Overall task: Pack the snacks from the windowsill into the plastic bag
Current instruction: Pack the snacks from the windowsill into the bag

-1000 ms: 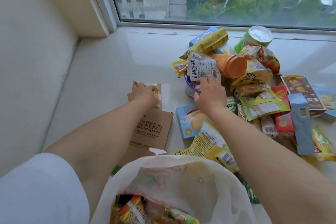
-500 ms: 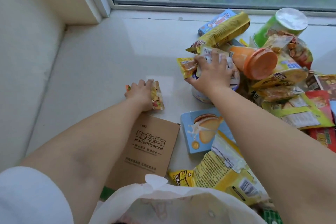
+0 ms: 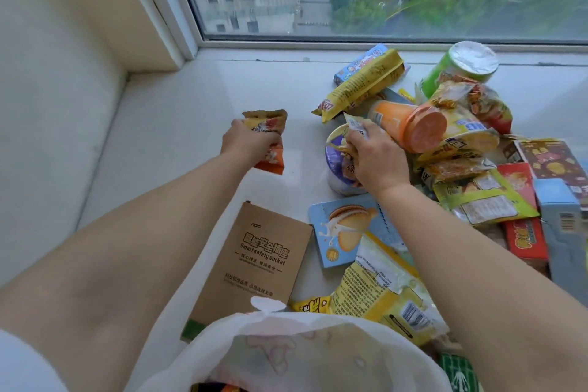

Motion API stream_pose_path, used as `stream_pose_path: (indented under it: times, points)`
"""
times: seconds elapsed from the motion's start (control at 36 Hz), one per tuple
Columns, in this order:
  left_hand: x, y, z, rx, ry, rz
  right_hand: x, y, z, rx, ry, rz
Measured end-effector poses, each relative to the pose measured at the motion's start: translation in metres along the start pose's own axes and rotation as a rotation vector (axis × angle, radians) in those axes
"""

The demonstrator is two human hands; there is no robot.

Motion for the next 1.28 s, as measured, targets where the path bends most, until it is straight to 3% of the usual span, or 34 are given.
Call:
stream_pose_path:
  times: [0.11,0.22,0.33,0.44,0.69,0.83,1.0,1.08,1.22,1.28]
  points:
    - [-0.033,-0.011,0.013,-0.038,-0.024,-0.037,-0.014,0.024,0.015,0.18,-0.086,0.056]
    - [-0.069,-0.015,0.018,-0.117,-0.037,-0.049,-0.04,0.053,0.034,0.588,-0.381,0.142]
    - [-0.11,-0.008,0.018,-0.19,-0.098,-0.061,-0.085,0.065,0.03,1.061,-0.506,-0.033]
    - [-0.15,0.008,0.003,-0.231,-0.134,-0.052,-0.135,0.07,0.018,1.221,-0.485,-0.139]
    - [-0.228,0.038,-0.033,-0.264,-0.16,0.001,-0.223,0.065,-0.008,1.329,-0.521,-0.272]
    - [-0.268,0.04,-0.053,-0.169,-0.248,-0.078,-0.259,0.059,-0.016,1.201,-0.53,-0.329]
    - [-0.303,0.042,-0.084,-0.029,-0.314,-0.129,-0.299,0.054,-0.028,0.87,-0.408,-0.401]
    - [-0.317,0.038,-0.103,0.148,-0.36,-0.17,-0.319,0.046,-0.026,0.667,-0.371,-0.437]
    - [-0.338,0.018,-0.141,0.425,-0.401,-0.323,-0.342,0.036,-0.031,0.2,-0.258,-0.296]
    - [-0.341,0.012,-0.158,0.554,-0.392,-0.383,-0.355,0.026,-0.038,0.15,-0.211,-0.219]
Point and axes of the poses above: each hand's wrist, its own x-axis towards the middle knuckle, its own y-axis out of the back of the hand, z = x × y, the point moved 6 cm from there along x, towards the middle knuckle, and after that the axes turned 9 degrees about -y, right-handed, at the moved point
